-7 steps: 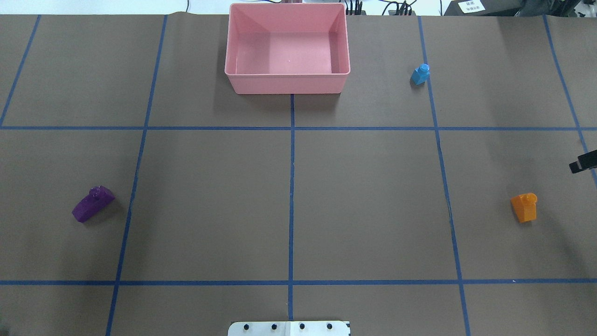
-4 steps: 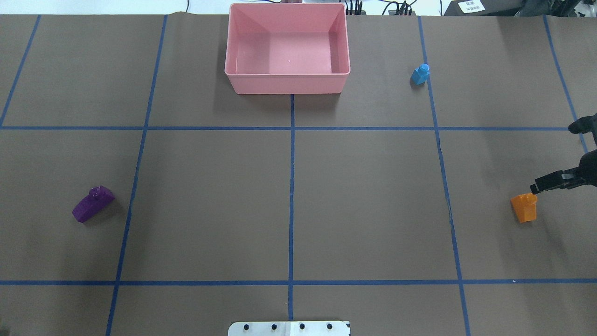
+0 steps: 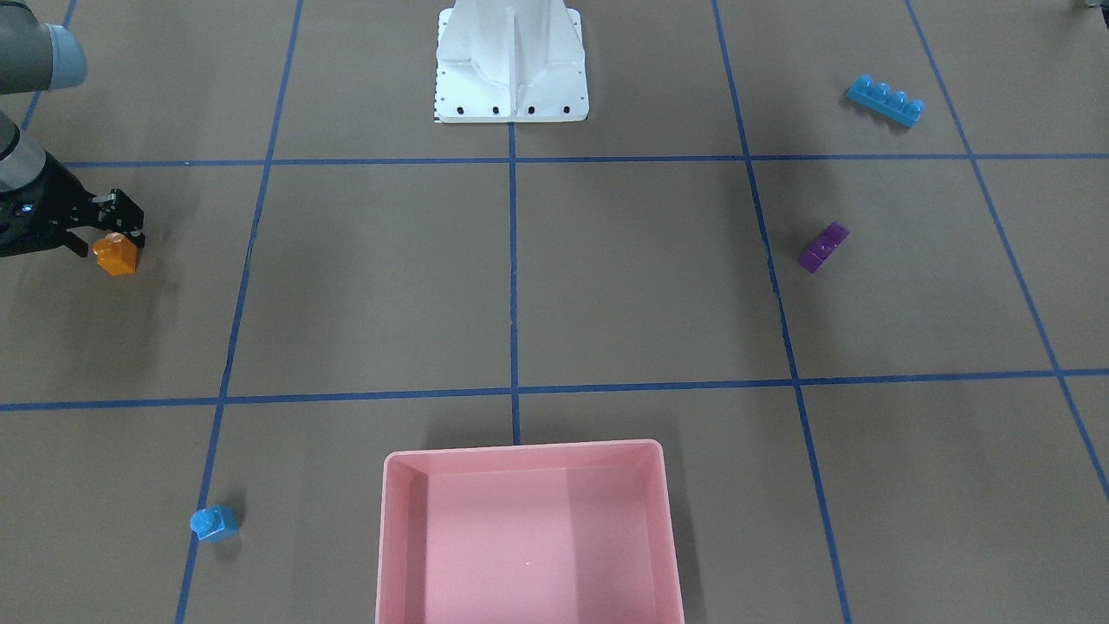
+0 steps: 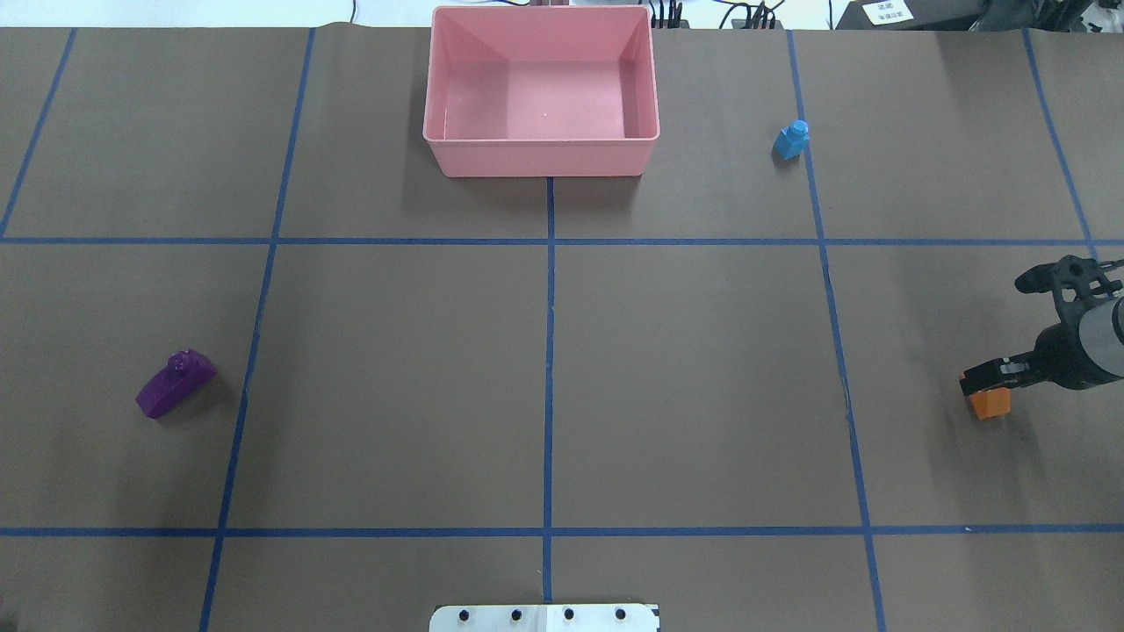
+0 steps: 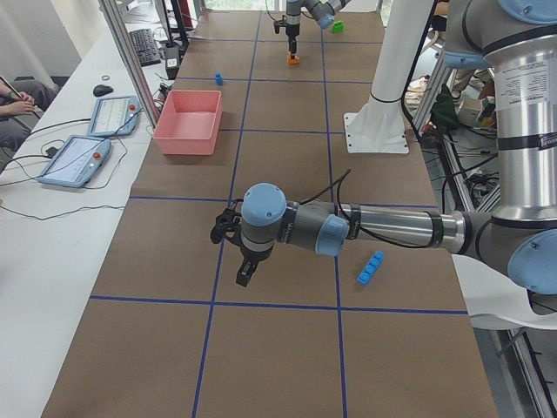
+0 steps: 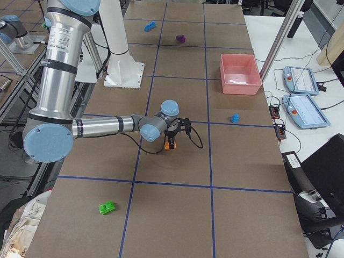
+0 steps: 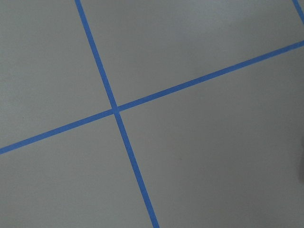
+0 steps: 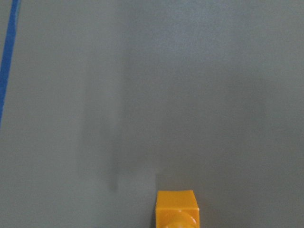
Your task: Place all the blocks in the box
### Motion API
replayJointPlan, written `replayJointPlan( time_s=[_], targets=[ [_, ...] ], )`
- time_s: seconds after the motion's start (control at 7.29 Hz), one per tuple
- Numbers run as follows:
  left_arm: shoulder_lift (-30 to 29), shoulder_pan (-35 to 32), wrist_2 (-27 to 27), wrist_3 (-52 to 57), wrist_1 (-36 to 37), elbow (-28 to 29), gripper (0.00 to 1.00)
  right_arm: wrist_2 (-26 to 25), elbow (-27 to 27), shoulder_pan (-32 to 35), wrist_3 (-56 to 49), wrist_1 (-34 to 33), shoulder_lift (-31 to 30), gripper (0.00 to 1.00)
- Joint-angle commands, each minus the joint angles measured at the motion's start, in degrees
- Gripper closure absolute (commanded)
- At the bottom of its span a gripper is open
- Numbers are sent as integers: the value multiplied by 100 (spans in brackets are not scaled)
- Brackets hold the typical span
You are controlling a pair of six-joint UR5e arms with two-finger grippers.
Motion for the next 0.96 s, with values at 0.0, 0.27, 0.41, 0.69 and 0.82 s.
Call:
replayJointPlan(
  time_s=[0.0,0.27,0.41,0.69,0.82],
  targets=[
    [0,14,0,0,0,-4,0,-5,-22,-9,-30,-16,-61,100],
    [0,23,0,0,0,-4,0,4,4,9,-30,-16,-70,100],
    [0,32,0,0,-9,-4,0,65,74,53,31,-25,17,100],
    [17,32,-78,-9,0,-4,0,83,154,358,76,-217,515,100],
    [26,32,-262,-9,-9,31,0,83,154,439,450,-514,980,100]
  ],
)
